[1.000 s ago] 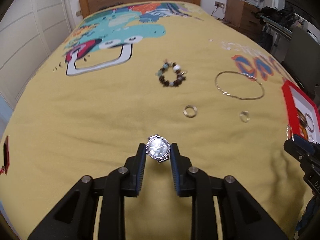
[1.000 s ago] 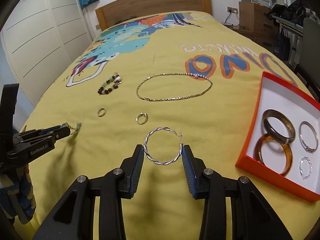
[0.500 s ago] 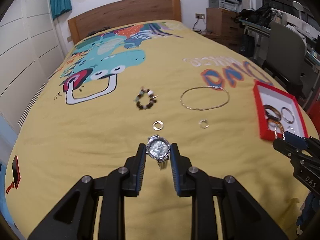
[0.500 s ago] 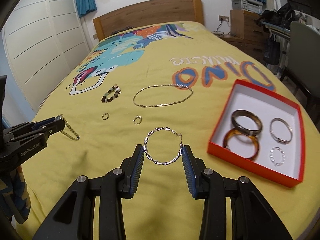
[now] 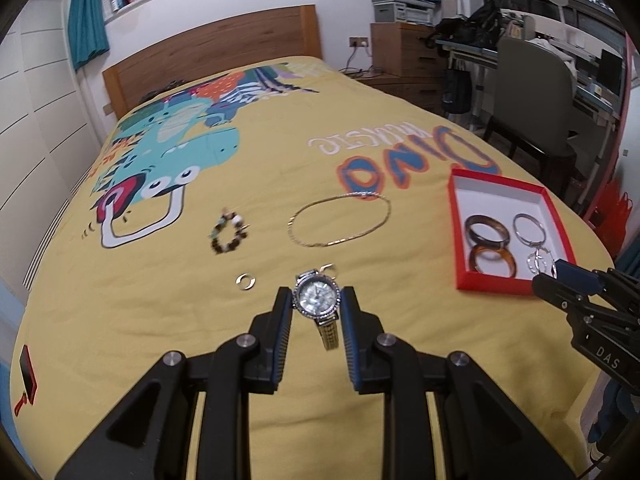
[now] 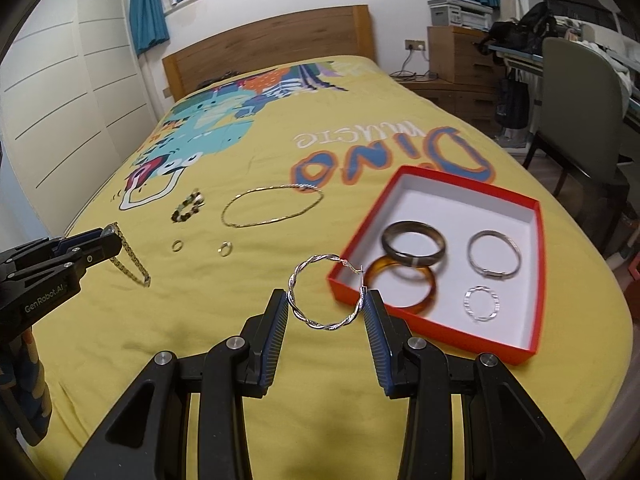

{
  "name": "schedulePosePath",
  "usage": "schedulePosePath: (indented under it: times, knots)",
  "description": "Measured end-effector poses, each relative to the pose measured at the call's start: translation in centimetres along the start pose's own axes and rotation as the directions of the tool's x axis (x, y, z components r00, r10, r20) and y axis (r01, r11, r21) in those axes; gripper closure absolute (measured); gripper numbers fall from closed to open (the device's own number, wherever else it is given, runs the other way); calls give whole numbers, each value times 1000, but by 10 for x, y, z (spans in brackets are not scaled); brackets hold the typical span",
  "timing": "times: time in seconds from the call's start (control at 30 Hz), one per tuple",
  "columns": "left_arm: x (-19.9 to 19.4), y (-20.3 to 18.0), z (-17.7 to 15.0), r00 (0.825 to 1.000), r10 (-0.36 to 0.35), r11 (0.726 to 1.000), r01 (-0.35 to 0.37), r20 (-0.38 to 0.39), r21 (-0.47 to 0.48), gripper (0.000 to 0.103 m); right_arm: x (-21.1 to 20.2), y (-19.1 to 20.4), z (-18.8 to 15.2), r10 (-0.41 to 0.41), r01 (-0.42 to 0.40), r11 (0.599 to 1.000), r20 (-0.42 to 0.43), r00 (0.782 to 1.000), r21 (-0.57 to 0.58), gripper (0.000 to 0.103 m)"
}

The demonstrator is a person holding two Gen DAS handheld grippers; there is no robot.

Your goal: Organize jewelry

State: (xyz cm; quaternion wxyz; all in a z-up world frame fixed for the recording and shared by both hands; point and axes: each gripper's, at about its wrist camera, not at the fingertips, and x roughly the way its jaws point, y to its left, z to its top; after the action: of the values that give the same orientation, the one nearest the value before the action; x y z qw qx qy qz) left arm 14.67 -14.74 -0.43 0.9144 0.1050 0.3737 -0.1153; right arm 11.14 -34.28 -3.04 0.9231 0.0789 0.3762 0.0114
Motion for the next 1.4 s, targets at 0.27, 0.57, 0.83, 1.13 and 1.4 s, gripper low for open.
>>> schedulePosePath:
  times: [0.27,0.57,0.83,1.13,1.4]
  knots:
    - [12,-35,12,1000,-20,999,21,-9,46,80,-4,-35,1,-19,19,999,14,1000,27,64]
    - [34,-80,26,998,-51,993,54,-35,102,80,4,-78,8,-42,41,998,18,999,57,64]
    - [68,-122,46,990,-113,984,123,-84,129,80,23,-115,20,-52,52,997,-6,999,58,64]
    - [122,-173,65,972,-151,971,180,-182,158,81,68,-144,47,-74,75,997,-75,994,9,64]
    - [161,-191,94,973,-135,969,168,-185,179,80,105,-170,68,-96,98,995,-117,988,8,64]
